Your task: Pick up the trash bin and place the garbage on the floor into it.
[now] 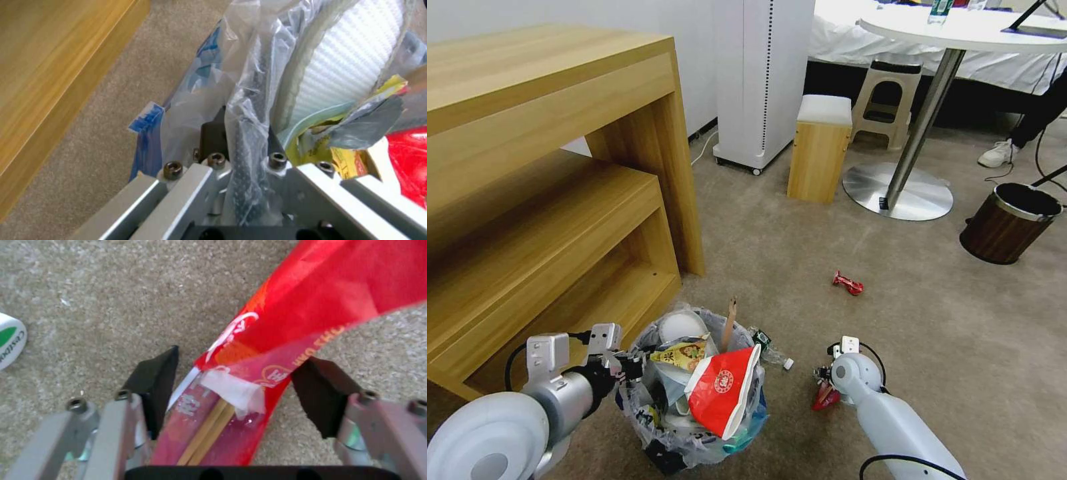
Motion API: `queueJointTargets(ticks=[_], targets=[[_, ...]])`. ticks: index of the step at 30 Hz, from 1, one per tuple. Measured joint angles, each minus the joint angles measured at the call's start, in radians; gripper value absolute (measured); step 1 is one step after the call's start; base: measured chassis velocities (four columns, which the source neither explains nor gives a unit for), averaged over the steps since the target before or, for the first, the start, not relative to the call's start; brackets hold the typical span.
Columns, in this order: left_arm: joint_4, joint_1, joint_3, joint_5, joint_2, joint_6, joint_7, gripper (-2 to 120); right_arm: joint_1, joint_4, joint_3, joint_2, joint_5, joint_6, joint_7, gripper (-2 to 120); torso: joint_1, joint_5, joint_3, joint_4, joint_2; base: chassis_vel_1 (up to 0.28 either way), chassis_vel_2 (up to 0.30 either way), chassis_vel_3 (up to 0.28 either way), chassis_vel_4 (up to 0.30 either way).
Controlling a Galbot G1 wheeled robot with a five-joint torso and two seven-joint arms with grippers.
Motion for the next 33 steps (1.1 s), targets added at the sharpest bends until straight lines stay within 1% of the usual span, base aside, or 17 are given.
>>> queueJointTargets(ticks=[2, 5, 6, 8, 9, 10, 12, 13, 15, 16, 18, 21, 26, 28, 29, 30, 33], targets=[[0.002, -0.001, 0.0, 0.0, 0.0, 0.0, 0.0, 1, 0.001, -0.003, 0.0, 0.001, -0.004, 0.0, -0.003, 59, 0.0, 0.0, 0.0, 0.0, 0.0, 0.0, 0.0, 0.0, 0.0], [0.006, -0.003, 0.001, 0.0, 0.001, 0.0, 0.0, 1, 0.001, -0.008, 0.0, 0.001, -0.011, 0.0, -0.01, 52, 0.0, 0.0, 0.0, 0.0, 0.0, 0.0, 0.0, 0.0, 0.0], [0.006, -0.003, 0.001, 0.0, 0.001, 0.0, 0.0, 1, 0.001, -0.008, 0.0, 0.001, -0.011, 0.0, -0.01, 52, 0.0, 0.0, 0.0, 0.0, 0.0, 0.0, 0.0, 0.0, 0.0], [0.009, -0.004, 0.001, 0.0, 0.001, 0.0, 0.001, 1, 0.001, -0.009, 0.0, 0.0, -0.014, 0.0, -0.015, 41, 0.0, -0.0001, 0.0, -0.0001, 0.0, 0.0, 0.0, 0.0, 0.0], [0.009, -0.004, 0.001, 0.0, 0.001, 0.0, 0.001, 1, 0.001, -0.009, 0.0, 0.0, -0.014, 0.0, -0.015, 41, 0.0, -0.0001, 0.0, -0.0001, 0.0, 0.0, 0.0, 0.0, 0.0], [0.009, -0.004, 0.002, 0.0, 0.002, 0.0, 0.001, 1, 0.002, -0.009, 0.0, -0.001, -0.015, 0.0, -0.016, 39, 0.0, -0.0001, 0.0, -0.0001, 0.0, 0.0, 0.0, 0.0, 0.0], [0.009, -0.005, 0.002, 0.0, 0.003, -0.001, 0.002, 1, 0.001, -0.009, 0.001, -0.002, -0.016, 0.0, -0.017, 28, 0.0, 0.0, 0.0, 0.0, 0.0, 0.0, 0.0, 0.0, 0.0], [0.009, -0.005, 0.002, 0.0, 0.003, -0.001, 0.002, 1, 0.001, -0.009, 0.001, -0.002, -0.016, 0.0, -0.017, 28, 0.0, 0.0, 0.0, 0.0, 0.0, 0.0, 0.0, 0.0, 0.0], [0.01, -0.005, 0.002, 0.0, 0.003, -0.001, 0.003, 1, 0.0, -0.009, 0.001, -0.005, -0.017, 0.0, -0.017, 18, 0.0, 0.0, 0.0, 0.0, 0.0, 0.0, 0.0, 0.0, 0.0], [0.01, -0.005, 0.002, 0.0, 0.003, -0.001, 0.003, 1, 0.0, -0.009, 0.001, -0.005, -0.017, 0.0, -0.017, 18, 0.0, 0.0, 0.0, 0.0, 0.0, 0.0, 0.0, 0.0, 0.0], [0.01, -0.003, 0.002, 0.0, 0.003, -0.001, 0.004, 1, -0.001, -0.006, 0.001, -0.009, -0.018, 0.0, -0.018, 8, 0.0, 0.0001, 0.0, 0.0001, 0.0, 0.0, 0.0, 0.0, 0.0], [0.01, -0.003, 0.002, 0.0, 0.005, -0.001, 0.004, 1, -0.003, 0.0, 0.001, -0.014, -0.018, 0.0, -0.019, 6, 0.0, 0.0002, 0.0, 0.0001, 0.0, 0.0, 0.0, 0.0, 0.0], [0.01, -0.003, 0.001, 0.0, 0.006, -0.002, 0.004, 1, -0.011, 0.039, 0.002, -0.034, -0.005, 0.0, -0.011, 6, 0.0, 0.0003, 0.0, 0.0001, 0.0, 0.0, 0.0, 0.0, 0.0], [0.009, -0.003, 0.001, 0.001, 0.006, -0.002, 0.004, 1, -0.023, 0.091, 0.003, -0.061, 0.014, 0.003, 0.003, 6, 0.0, 0.0003, 0.0, 0.0, 0.0, 0.0, 0.0, 0.0, 0.0], [0.008, -0.002, 0.002, 0.001, 0.007, -0.003, 0.004, 1, -0.031, 0.129, 0.005, -0.086, 0.021, 0.011, 0.009, 6, 0.0, 0.0003, 0.0, 0.0, 0.0, 0.0, 0.0, 0.0, 0.0], [0.008, -0.002, 0.002, 0.001, 0.007, -0.003, 0.004, 1, -0.031, 0.129, 0.005, -0.086, 0.021, 0.011, 0.009, 6, 0.0, 0.0003, 0.0, 0.0, 0.0, 0.0, 0.0, 0.0, 0.0], [0.007, -0.002, 0.004, 0.001, 0.007, -0.003, 0.004, 1, -0.036, 0.174, 0.008, -0.118, 0.028, 0.027, 0.015, 6, 0.0, 0.0002, 0.0, -0.0001, 0.0, 0.0, 0.0, 0.0, 0.0]])
